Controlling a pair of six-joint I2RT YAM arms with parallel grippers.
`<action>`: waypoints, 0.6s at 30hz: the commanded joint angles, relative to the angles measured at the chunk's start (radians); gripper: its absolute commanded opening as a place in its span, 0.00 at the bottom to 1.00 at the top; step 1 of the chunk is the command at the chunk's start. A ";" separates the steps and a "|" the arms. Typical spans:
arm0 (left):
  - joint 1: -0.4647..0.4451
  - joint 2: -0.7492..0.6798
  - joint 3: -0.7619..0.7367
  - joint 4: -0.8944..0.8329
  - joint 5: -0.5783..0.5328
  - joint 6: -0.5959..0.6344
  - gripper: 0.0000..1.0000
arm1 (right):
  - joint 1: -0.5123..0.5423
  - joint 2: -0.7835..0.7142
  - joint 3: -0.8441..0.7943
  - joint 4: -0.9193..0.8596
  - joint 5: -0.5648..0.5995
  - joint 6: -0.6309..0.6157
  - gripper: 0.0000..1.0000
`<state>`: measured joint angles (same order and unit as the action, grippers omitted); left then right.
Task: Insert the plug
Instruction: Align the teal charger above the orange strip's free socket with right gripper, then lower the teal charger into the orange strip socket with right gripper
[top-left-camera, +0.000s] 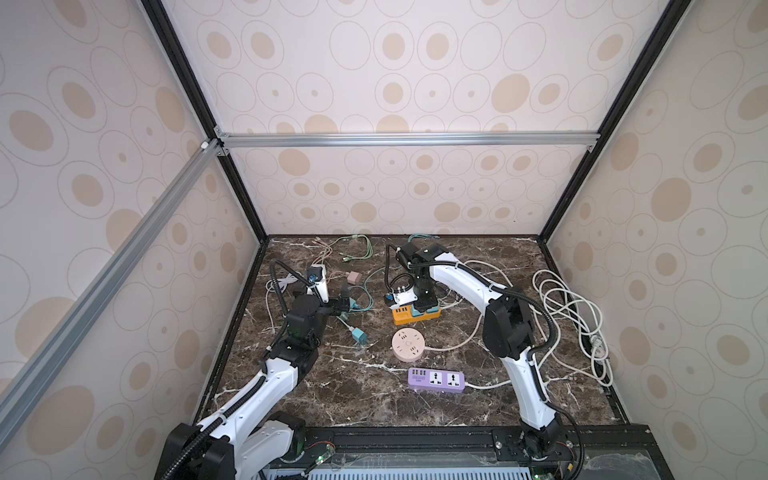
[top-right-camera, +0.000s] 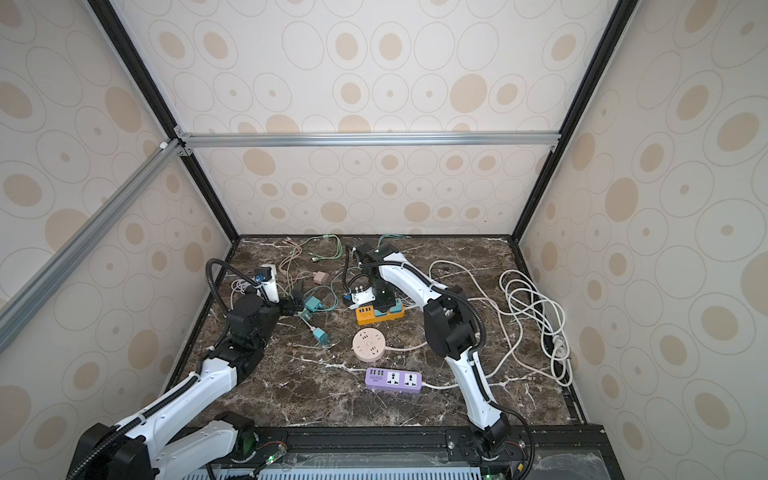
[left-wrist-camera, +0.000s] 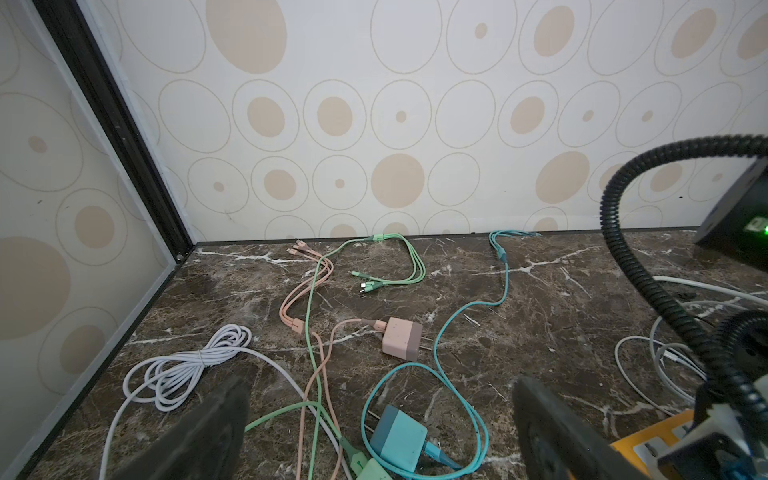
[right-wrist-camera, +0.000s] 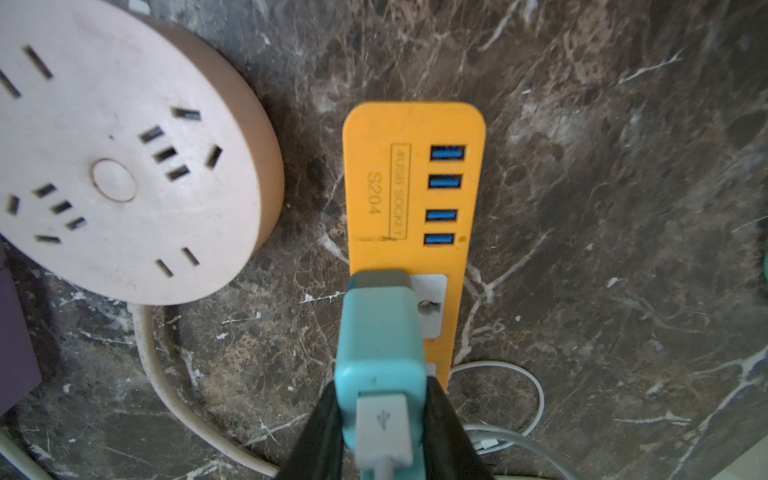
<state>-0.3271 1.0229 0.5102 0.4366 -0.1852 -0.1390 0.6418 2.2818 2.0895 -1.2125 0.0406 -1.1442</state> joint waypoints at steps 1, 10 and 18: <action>0.003 0.004 0.007 0.009 0.001 -0.010 0.98 | 0.006 0.067 -0.028 -0.019 0.029 0.010 0.00; 0.003 0.033 0.025 -0.021 0.014 -0.041 0.98 | 0.007 0.195 -0.021 -0.026 -0.004 0.060 0.00; 0.003 0.067 0.045 -0.039 -0.016 -0.063 0.99 | 0.006 0.091 0.020 -0.045 -0.087 0.067 0.45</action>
<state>-0.3271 1.0840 0.5114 0.4030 -0.1864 -0.1772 0.6422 2.3234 2.1361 -1.2381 0.0174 -1.0798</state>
